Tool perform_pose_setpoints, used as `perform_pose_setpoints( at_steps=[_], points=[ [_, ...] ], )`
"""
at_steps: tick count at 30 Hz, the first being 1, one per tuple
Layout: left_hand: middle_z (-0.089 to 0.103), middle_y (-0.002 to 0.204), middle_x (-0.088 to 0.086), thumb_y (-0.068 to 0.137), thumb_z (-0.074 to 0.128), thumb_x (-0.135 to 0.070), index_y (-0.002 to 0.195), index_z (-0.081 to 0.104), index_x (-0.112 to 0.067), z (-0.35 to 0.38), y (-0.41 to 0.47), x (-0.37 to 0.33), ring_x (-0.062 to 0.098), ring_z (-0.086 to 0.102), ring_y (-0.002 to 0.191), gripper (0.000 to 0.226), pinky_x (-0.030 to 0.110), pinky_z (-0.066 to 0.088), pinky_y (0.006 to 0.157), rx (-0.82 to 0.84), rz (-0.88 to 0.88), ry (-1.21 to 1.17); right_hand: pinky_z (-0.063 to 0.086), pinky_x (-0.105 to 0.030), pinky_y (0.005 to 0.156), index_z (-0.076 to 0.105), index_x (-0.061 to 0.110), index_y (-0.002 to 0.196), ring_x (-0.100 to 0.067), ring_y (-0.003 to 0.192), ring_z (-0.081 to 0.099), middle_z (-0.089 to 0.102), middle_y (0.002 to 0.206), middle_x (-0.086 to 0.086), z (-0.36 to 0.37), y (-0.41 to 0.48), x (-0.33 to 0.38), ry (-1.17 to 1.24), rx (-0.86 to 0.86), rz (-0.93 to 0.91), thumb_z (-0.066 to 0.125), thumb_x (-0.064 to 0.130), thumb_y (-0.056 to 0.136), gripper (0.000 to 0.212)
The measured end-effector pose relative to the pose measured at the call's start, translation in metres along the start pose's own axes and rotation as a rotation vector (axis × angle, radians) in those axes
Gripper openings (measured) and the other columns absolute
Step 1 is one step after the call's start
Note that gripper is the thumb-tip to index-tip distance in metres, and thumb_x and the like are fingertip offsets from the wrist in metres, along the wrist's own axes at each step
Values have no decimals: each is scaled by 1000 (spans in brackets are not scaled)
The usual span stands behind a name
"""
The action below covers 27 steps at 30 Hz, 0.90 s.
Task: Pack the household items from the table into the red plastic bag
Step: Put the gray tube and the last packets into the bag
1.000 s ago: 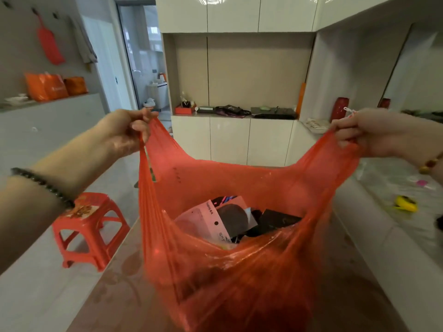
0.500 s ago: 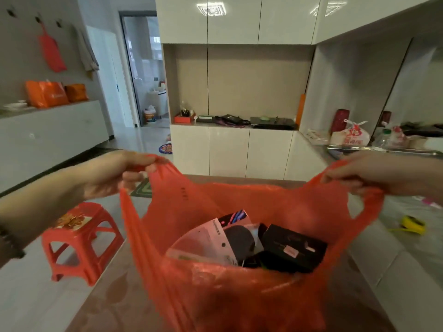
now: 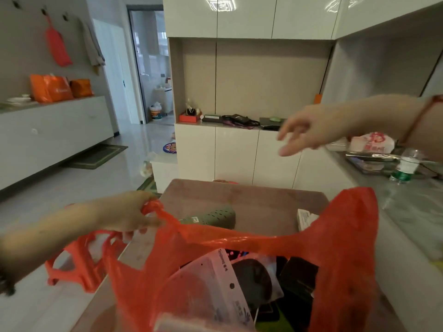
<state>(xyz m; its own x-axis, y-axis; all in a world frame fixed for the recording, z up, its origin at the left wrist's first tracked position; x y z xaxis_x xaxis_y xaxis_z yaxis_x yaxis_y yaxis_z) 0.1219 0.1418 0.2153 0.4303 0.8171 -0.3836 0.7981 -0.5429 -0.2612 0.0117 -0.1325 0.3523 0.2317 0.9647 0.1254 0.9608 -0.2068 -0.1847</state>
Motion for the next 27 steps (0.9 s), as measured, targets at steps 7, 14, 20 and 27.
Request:
perform_pose_setpoints(
  at_steps=[7,14,20,27],
  points=[
    [62,116,-2,79,47,-67,120,51,-23,41,103,18,20,58,108,60,38,48,93,-221,-14,259,26,-37,114,16,20,147,-26,138,29,25,153,-7,133,203,52,-41,13,-316,76,34,73,96],
    [30,151,12,76,53,-65,146,18,-6,133,205,97,28,31,138,98,36,28,113,-110,-220,-5,6,-57,114,5,30,148,-29,145,6,6,158,-8,287,309,36,-310,164,-316,79,33,67,110],
    [13,153,22,81,64,-42,143,-5,6,196,237,127,33,25,140,105,38,31,111,-131,-388,-408,7,-57,115,12,22,148,-29,143,13,20,154,-9,354,353,37,-309,223,-343,80,29,67,106],
    [51,131,21,53,74,-67,128,42,1,216,225,131,30,52,120,107,39,43,101,-266,-483,-974,42,-40,99,34,14,131,-28,118,43,43,130,-8,358,333,22,-82,225,-192,80,48,58,92]
  ],
)
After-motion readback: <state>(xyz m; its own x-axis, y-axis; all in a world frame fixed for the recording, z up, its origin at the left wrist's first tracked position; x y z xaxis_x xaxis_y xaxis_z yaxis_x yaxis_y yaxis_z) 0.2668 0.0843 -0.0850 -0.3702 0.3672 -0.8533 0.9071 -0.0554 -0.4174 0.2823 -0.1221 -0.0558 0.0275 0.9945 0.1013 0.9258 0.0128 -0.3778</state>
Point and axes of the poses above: each hand's wrist, its own y-axis towards the middle knuckle, its own z-axis out of the palm, x = y × z, the point moved 6 cm from there along y, towards the middle knuckle
